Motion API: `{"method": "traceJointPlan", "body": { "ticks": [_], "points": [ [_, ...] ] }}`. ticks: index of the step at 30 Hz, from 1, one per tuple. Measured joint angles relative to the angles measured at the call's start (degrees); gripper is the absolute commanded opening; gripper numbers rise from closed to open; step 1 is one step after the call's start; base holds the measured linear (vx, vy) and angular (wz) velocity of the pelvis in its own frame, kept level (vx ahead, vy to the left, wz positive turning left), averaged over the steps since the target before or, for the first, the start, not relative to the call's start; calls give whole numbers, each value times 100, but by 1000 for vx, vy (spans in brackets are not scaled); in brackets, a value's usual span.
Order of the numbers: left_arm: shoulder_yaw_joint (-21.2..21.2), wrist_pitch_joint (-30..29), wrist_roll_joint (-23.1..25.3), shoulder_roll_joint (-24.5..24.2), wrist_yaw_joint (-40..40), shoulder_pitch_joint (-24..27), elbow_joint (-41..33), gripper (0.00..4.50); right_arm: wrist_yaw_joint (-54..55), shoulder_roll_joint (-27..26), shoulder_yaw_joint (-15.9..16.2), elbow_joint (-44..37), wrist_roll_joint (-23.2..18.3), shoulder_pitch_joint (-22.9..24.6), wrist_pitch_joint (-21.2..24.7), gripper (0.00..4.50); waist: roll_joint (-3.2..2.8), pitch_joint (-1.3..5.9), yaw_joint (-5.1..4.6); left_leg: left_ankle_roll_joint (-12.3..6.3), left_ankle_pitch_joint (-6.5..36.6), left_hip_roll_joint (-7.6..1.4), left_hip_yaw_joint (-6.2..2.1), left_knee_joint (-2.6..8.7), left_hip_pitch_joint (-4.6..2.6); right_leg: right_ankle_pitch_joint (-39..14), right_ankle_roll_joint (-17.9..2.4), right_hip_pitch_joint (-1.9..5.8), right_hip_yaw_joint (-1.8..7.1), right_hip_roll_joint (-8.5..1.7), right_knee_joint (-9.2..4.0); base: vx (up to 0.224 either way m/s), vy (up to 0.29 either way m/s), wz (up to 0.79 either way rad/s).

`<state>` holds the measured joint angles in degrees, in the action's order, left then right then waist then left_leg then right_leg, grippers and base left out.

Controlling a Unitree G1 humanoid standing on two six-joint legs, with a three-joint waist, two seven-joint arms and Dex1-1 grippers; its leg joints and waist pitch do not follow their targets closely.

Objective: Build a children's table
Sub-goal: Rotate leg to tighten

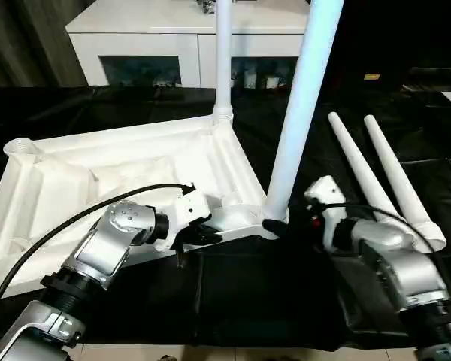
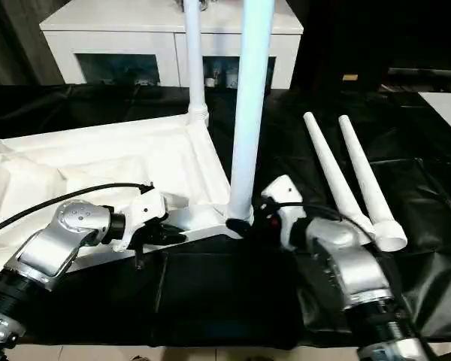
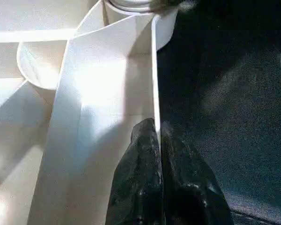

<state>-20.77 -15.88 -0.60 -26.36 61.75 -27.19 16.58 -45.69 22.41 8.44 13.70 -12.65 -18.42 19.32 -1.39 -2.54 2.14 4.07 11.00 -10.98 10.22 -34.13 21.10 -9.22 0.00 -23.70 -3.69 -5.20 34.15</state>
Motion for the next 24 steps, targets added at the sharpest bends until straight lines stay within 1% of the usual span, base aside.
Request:
{"method": "traceJointPlan", "body": {
  "ticks": [2, 3, 4, 6, 13, 16, 19, 20, 22, 24],
  "points": [
    [1, -4, 1, -5, -1, 1, 0, 0, -31, -21, 2, 4, -2, -1, -13, 317, 0, 0, 0, 0, 0, 0, 0, -1, 0, 0, 0, 0, 0, 0, 0, 0, 0, 0],
    [1, -5, 0, -8, -1, 1, -1, 0, -38, -23, 3, 6, -1, -1, -19, 297, 0, 0, 0, 0, 0, 0, 0, -1, 0, 0, 0, 0, 0, 0, 0, 0, 0, 0],
    [1, -5, 0, -9, 0, 1, -2, 0, -42, -23, 3, 10, -2, -1, -23, 297, 0, 0, 1, 0, 0, 0, 0, -1, -1, 0, 0, 0, 0, 0, 1, 0, 0, 0],
    [1, -7, -1, -12, 0, 2, -4, 0, -52, -29, 3, 43, 0, -2, -74, 283, 0, 0, 0, 0, 0, 0, 0, -1, -1, 0, 0, 0, 0, 0, 1, 0, 0, 0],
    [1, -19, -18, -26, 7, 3, -6, 0, -60, -56, 0, 68, 4, -1, -121, 274, 0, 0, -2, 0, 0, 0, 0, -1, -1, 0, 0, 0, 0, 0, 2, 0, 0, 0],
    [6, -31, -21, -35, -15, 6, -6, 0, 47, -148, -19, 114, 15, -1, -166, 274, 2, 1, -16, 0, 0, -1, 0, -1, -2, 0, 0, 0, 0, 0, 5, 0, 0, 0],
    [66, -133, 68, 88, -317, -22, 48, 0, 726, -562, -136, 311, 148, -20, -320, 273, 12, 4, -48, 1, -1, -2, 0, -4, -7, 1, -1, 0, 0, 1, 13, 0, 0, 0],
    [94, -167, 147, 222, -528, -81, 146, 0, 1200, -792, -185, 455, 220, -114, -346, 273, 14, 5, -63, 2, -1, -1, 0, -10, -7, 4, -6, 0, 1, 1, 16, 0, 0, 0],
    [93, -215, 231, 468, -836, -208, 327, 0, 1853, -1059, -286, 635, 306, -254, -327, 273, 17, 5, -60, 2, -1, -1, -2, -18, -8, 6, -8, 0, 2, 1, 17, 0, 0, 0],
    [96, -255, 322, 845, -1327, -386, 638, 0, 2806, -1483, -534, 913, 363, -447, -291, 272, 18, 6, -45, 2, -1, 1, -2, -23, -9, 7, -9, 2, 6, 0, 18, 0, 0, 0]
  ]
}}
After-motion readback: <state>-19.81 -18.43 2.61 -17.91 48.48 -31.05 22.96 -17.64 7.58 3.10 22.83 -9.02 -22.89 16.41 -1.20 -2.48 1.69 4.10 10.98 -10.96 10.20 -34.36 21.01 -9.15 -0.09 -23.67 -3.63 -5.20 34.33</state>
